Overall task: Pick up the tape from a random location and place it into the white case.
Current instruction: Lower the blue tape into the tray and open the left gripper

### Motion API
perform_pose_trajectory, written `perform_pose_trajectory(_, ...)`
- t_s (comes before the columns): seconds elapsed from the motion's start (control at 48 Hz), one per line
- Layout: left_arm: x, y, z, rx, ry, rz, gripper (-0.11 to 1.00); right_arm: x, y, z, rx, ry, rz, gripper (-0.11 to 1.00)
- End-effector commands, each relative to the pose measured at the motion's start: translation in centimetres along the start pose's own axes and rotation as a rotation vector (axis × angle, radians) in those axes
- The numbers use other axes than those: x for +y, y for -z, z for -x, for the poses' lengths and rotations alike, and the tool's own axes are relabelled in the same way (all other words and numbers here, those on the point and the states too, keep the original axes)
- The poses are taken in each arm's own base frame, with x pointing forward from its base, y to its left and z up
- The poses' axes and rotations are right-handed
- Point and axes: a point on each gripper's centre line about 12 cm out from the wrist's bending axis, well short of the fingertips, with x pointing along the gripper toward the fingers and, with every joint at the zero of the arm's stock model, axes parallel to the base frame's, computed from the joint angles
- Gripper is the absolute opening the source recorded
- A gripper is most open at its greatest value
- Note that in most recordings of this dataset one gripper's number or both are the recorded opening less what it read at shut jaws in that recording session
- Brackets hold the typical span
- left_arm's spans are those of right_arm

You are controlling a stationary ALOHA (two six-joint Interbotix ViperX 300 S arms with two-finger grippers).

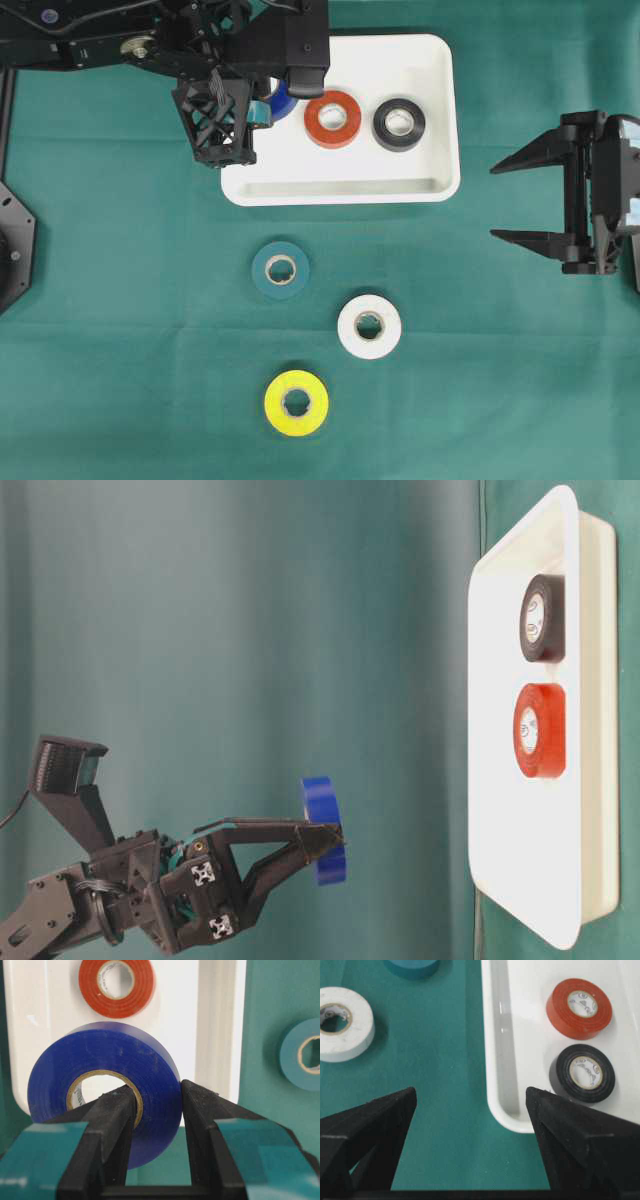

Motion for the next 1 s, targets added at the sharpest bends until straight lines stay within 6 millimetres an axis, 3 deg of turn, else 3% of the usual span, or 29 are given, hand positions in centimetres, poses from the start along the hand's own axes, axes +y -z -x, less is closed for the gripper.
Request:
perform_pose_trajectory(0.0, 0.31, -0.73, 1.16, -0.042, -0.015, -0.001, 0.22, -0.05, -1.18, 0.15, -0.031, 0.001, -0.001, 0.88)
perform_pose_trajectory(0.98, 0.15, -0.48, 0.39, -0.034, -0.01, -0.001, 0.22, -0.03, -1.13, 0.15, -0.026, 0.001, 0.0, 0.88)
